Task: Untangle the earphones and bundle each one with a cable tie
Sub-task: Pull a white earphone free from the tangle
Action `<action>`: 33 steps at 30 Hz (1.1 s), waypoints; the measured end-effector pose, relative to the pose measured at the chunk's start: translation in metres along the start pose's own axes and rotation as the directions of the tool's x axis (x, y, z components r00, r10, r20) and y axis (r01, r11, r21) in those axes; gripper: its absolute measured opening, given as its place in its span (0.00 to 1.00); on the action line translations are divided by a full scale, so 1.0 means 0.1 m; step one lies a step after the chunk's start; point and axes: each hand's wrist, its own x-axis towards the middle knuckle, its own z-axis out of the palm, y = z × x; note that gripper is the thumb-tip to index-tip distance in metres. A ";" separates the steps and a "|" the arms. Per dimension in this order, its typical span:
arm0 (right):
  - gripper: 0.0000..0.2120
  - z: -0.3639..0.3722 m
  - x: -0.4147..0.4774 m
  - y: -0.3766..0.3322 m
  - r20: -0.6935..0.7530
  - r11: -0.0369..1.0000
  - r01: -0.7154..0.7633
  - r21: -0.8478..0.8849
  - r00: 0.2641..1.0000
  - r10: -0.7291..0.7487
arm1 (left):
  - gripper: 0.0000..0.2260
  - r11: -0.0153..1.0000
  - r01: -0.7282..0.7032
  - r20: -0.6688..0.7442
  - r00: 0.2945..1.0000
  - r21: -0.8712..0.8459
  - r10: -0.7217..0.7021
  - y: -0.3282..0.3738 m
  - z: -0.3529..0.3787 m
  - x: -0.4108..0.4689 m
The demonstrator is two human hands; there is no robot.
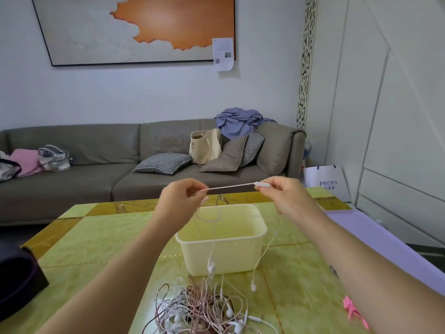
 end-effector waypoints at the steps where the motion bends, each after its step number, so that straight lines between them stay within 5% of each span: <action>1: 0.06 -0.02 0.00 0.02 -0.098 0.998 0.036 -0.044 0.994 -0.040 | 0.04 0.995 0.056 -0.068 0.996 -0.084 -0.062 -0.06 0.00 0.01; 5: 0.10 -0.02 0.01 0.10 -0.242 1.000 0.018 -0.024 0.970 -0.024 | 0.08 0.764 0.319 0.011 0.926 -0.561 -0.378 -0.15 0.00 0.01; 8: 0.18 0.01 0.00 0.11 -0.227 0.988 -0.102 0.115 0.966 0.126 | 0.16 0.670 0.466 0.190 0.875 -0.579 -0.445 -0.16 0.03 0.00; 10: 0.25 -0.02 0.01 0.11 -0.132 0.885 -0.221 0.410 0.946 0.297 | 0.21 0.655 0.543 0.290 0.838 -0.525 -0.462 -0.18 0.05 -0.01; 13: 0.28 -0.09 -0.02 0.12 -0.040 0.735 -0.319 0.599 0.904 0.425 | 0.15 0.725 0.475 0.200 0.877 -0.500 -0.437 -0.26 0.06 -0.01; 16: 0.23 -0.12 -0.04 0.11 -0.277 0.911 -0.227 0.343 0.903 0.329 | 0.10 0.796 0.361 -0.019 0.906 -0.485 -0.422 -0.37 0.05 -0.01; 18: 0.19 -0.13 -0.05 0.12 -0.462 0.994 -0.098 0.049 0.880 0.110 | 0.09 0.771 0.372 -0.090 0.872 -0.517 -0.481 -0.45 0.03 0.00; 22: 0.13 -0.12 -0.07 0.37 -0.427 0.805 -0.067 -0.589 0.872 -0.239 | 0.09 0.453 0.404 0.052 0.789 -0.795 -0.612 -0.52 0.02 0.05; 25: 0.14 -0.07 -0.08 0.55 -0.349 0.741 -0.088 -0.665 0.915 -0.204 | 0.11 0.251 0.383 0.156 0.768 -0.889 -0.621 -0.49 0.05 0.06; 27: 0.16 -0.04 -0.06 0.52 -0.353 0.867 -0.111 -0.486 0.932 -0.079 | 0.13 0.146 0.392 0.228 0.756 -0.908 -0.613 -0.46 0.04 0.05; 29: 0.18 -0.05 0.01 0.42 -0.308 0.972 -0.223 0.080 0.921 0.237 | 0.17 0.171 0.450 0.280 0.765 -0.876 -0.580 -0.43 0.05 0.04; 31: 0.22 -0.07 0.03 0.29 0.001 0.661 -0.371 0.652 0.872 0.489 | 0.21 0.363 0.528 0.302 0.798 -0.768 -0.522 -0.40 0.09 0.02; 32: 0.26 -0.07 0.03 0.25 0.135 0.521 -0.420 0.743 0.857 0.498 | 0.22 0.468 0.552 0.320 0.813 -0.690 -0.487 -0.39 0.12 0.01; 33: 0.28 -0.07 0.04 0.23 0.206 0.500 -0.449 0.741 0.860 0.467 | 0.21 0.566 0.558 0.333 0.825 -0.606 -0.457 -0.37 0.16 0.00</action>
